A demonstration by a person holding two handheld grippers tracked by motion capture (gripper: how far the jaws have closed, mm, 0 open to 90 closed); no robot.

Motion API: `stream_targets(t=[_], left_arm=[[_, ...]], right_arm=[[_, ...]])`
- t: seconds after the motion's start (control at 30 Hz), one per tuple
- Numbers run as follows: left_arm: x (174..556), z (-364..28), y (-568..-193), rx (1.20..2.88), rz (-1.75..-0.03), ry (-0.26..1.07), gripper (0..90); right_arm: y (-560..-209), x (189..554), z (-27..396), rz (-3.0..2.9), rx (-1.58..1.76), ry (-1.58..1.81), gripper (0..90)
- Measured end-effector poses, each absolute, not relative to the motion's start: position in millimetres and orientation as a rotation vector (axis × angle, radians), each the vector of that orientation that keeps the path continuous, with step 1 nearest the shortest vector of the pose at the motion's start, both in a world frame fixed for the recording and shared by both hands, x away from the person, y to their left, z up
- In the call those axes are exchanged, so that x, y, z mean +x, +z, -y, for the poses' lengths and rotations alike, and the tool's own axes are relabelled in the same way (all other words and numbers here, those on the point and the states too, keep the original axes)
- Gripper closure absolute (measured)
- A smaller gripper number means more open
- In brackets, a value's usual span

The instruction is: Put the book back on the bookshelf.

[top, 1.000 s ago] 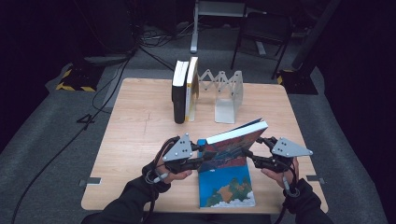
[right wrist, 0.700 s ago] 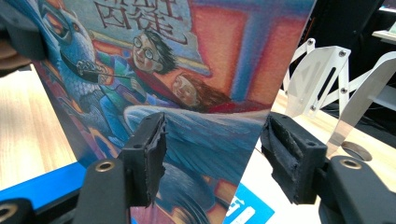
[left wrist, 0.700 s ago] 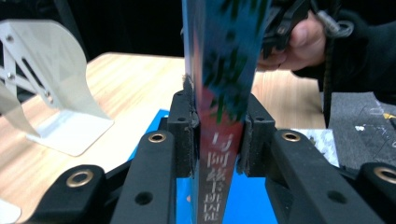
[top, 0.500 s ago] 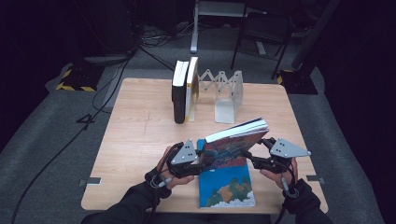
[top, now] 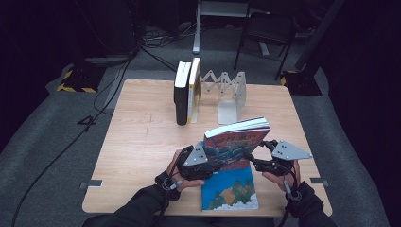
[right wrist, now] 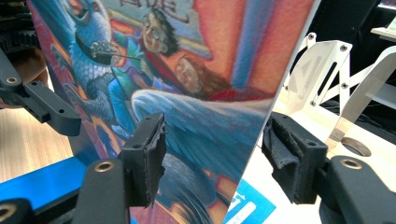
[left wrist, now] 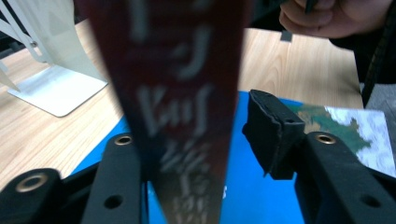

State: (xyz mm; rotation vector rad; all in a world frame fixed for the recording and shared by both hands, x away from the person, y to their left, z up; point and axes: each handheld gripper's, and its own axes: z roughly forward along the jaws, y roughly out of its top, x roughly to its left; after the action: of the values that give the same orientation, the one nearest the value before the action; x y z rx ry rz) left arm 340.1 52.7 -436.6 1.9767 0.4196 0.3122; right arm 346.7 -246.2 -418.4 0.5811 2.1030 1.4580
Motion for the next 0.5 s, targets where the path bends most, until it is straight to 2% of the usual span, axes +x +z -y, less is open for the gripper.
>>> stream_targets(t=[0.23,0.5], left_arm=[[341.5,-48.8,-418.8,1.885,-0.412,0.323,51.5],[342.3,-53.9,-404.9,1.834,-0.398,0.332,56.7]], right_arm=[[-418.3,346.5,246.1,-2.105,0.581,1.457,40.3],[-418.8,347.1,246.0,-2.108,0.588,1.461,40.2]])
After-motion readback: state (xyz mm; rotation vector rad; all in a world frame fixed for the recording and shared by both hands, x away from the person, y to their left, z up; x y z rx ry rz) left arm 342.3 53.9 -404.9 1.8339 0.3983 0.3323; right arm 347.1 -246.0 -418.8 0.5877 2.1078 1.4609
